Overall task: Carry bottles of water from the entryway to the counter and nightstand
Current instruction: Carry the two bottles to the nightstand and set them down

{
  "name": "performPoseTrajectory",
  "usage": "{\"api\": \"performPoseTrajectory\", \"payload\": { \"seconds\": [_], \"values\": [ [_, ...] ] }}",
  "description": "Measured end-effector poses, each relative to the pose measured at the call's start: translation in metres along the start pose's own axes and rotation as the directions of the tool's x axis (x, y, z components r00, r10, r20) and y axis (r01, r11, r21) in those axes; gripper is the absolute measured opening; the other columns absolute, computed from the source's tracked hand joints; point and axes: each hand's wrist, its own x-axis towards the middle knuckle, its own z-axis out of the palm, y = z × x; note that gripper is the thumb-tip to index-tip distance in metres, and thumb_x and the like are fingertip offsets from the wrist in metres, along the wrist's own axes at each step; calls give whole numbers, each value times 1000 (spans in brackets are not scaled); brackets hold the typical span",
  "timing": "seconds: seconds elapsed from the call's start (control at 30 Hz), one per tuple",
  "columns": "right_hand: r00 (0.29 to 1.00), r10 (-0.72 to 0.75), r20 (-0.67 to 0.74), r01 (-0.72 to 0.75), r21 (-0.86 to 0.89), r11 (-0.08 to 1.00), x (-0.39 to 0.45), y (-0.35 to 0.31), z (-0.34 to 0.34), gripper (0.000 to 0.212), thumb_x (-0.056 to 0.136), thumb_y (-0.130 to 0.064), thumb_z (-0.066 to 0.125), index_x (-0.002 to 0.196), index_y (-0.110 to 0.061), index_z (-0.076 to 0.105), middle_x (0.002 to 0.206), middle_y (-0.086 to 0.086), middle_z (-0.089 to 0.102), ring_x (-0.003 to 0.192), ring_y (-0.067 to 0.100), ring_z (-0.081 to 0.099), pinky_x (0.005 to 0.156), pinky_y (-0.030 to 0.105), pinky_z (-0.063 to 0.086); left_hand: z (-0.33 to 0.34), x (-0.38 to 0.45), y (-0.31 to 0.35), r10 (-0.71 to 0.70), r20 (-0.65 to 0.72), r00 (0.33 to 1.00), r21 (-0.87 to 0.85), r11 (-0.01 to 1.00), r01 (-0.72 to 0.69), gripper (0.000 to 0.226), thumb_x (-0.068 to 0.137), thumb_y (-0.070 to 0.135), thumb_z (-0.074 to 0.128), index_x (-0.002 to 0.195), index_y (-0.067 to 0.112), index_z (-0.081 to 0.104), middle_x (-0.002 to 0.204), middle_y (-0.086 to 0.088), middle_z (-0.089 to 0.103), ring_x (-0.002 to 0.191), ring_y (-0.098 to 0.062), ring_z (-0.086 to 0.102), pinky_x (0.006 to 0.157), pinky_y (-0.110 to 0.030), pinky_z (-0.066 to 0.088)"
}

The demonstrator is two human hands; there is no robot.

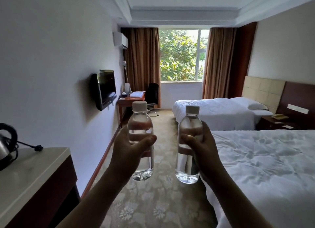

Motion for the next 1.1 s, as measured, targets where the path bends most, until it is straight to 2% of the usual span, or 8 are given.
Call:
{"api": "performPoseTrajectory", "payload": {
  "seconds": [0.1, 0.2, 0.4, 0.57, 0.83, 1.03, 1.1],
  "values": [
    [1000, 9, 22, -9, -9, 1000, 68, 24, 4, 53, 71, -25, 72, 121, -21, 55, 102, -1, 69, 91, 19, 72, 67, 33, 61, 9, 64, -24, -8, -7, 1000, 24, 1000, 8, 39, 69, 27, 72, 107, 24, 62, 94, -6, 72, 83, -24, 74, 60, -25, 58],
    [1000, 8, 30, -7, -33, 999, 132, 57, 8, 50, 73, -26, 72, 119, -20, 56, 104, 4, 69, 93, 23, 72, 70, 42, 63, 14, 126, -55, -10, -29, 1000, 28, 1000, 11, 37, 69, 31, 72, 104, 29, 61, 96, -3, 72, 85, -21, 74, 59, -23, 57],
    [999, 6, 52, -3, -64, 998, 265, 146, 26, 54, 74, -26, 70, 125, -20, 53, 108, 7, 69, 94, 24, 72, 72, 43, 63, 15, 254, -150, 30, -13, 999, 69, 997, -29, 36, 71, 33, 72, 105, 27, 61, 94, 1, 72, 87, -13, 73, 60, -26, 59],
    [999, 7, 39, -4, -78, 997, 396, 217, 53, 55, 74, -28, 69, 125, -17, 53, 109, 5, 68, 96, 24, 72, 68, 34, 62, 6, 393, -218, 17, -13, 1000, 41, 999, -17, 38, 68, 33, 73, 105, 26, 62, 93, -2, 72, 86, -16, 73, 62, -30, 60],
    [1000, -13, -23, 11, -101, 995, 583, 285, 74, 69, 74, -30, 69, 138, -16, 45, 108, 5, 66, 94, 22, 72, 66, 30, 60, 7, 600, -282, 10, -1, 1000, 15, 1000, -10, 40, 70, 33, 71, 108, 25, 61, 99, -5, 71, 83, -22, 74, 59, -24, 58],
    [1000, 0, -26, -3, -105, 994, 704, 355, 75, 70, 74, -33, 68, 138, -20, 45, 108, -2, 66, 94, 17, 71, 66, 27, 60, 18, 718, -355, 0, -18, 1000, 29, 1000, 0, 42, 70, 35, 71, 110, 24, 62, 100, -3, 70, 84, -22, 74, 58, -24, 58],
    [1000, -2, -6, 2, -99, 995, 748, 387, 74, 61, 75, -33, 68, 132, -24, 48, 107, -2, 67, 96, 18, 72, 67, 28, 60, 25, 757, -386, -3, -34, 999, 35, 999, 4, 42, 70, 35, 71, 109, 24, 62, 101, -2, 71, 85, -21, 74, 59, -24, 58]
  ]
}}
